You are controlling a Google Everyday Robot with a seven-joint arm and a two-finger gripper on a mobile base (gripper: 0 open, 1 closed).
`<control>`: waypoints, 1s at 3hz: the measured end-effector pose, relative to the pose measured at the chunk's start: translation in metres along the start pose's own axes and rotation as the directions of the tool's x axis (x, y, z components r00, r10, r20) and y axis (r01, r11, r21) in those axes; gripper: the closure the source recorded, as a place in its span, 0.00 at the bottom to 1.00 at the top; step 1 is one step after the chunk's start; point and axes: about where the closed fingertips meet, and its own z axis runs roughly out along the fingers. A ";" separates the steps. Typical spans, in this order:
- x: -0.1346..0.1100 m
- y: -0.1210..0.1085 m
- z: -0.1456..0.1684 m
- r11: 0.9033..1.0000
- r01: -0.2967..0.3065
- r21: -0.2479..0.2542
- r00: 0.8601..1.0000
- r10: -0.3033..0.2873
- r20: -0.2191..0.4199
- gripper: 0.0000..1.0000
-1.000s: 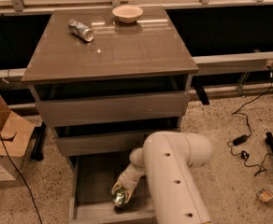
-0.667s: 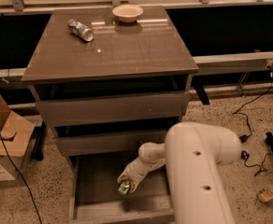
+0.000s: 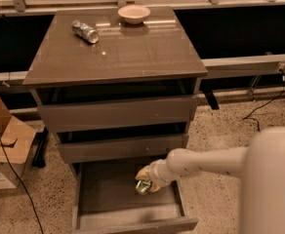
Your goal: Pick green can from bottom drawer and place on counter
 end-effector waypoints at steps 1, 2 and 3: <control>0.034 -0.020 -0.110 0.993 0.117 0.013 0.989 -0.118 0.086 1.00; 0.028 0.010 -0.214 0.960 0.280 0.033 0.937 -0.280 0.207 1.00; -0.006 0.070 -0.326 0.883 0.453 0.128 0.822 -0.468 0.324 1.00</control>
Offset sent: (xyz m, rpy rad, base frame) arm -0.0183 -0.1576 0.4251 -0.3242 -0.7263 0.1700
